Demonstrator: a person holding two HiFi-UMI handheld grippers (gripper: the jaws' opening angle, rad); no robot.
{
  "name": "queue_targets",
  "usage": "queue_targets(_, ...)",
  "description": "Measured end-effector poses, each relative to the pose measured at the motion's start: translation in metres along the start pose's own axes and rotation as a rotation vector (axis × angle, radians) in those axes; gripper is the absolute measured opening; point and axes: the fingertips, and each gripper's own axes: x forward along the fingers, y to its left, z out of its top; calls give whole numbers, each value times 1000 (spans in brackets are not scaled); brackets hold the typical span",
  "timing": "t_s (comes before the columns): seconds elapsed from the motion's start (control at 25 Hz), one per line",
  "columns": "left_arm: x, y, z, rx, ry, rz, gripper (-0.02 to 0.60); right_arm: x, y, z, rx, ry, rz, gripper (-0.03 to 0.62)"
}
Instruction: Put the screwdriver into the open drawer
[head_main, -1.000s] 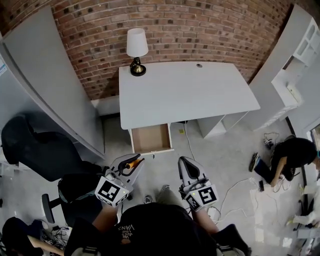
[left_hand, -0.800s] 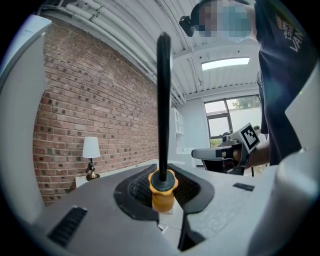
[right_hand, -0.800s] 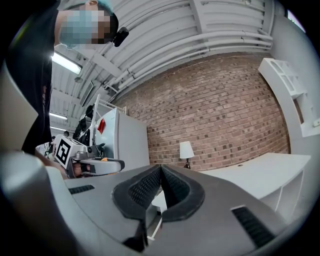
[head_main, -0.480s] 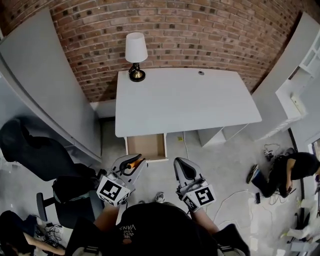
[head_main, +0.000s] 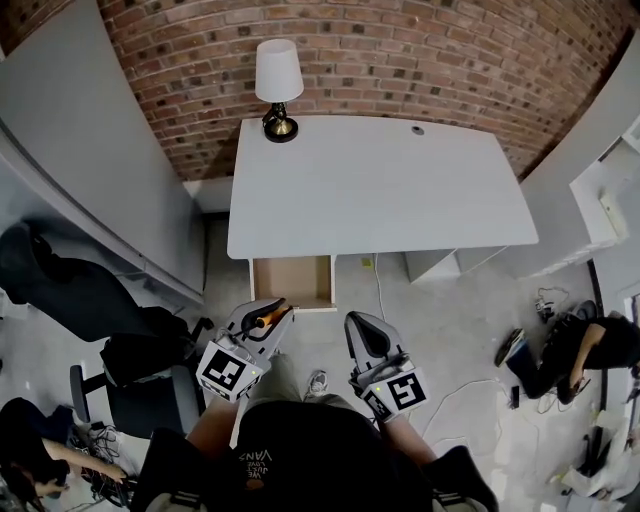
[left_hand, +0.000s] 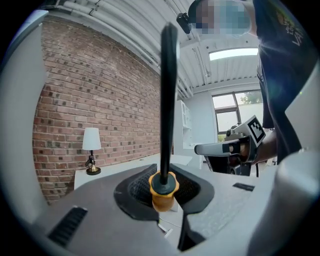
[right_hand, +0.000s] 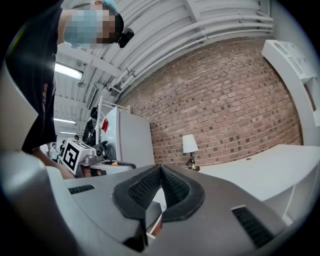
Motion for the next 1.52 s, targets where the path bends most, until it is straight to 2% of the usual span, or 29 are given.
queue_targets(0.56,61,44,-71,-52,121,-106,66,42,-37,-20,15,34,-115,-2)
queue_targets(0.8,94,58,-122,-55,199,-132,66,51,-48,-40,41,69,-139,-2)
queue_targets(1.2,134,61,-221,-63,365,-164,66,49,-66,-84,88,118,-175,-2)
queue_targets(1.52,163,66,-285,-78,464,-202,66,47,-78,-120,128,148,-198,-2)
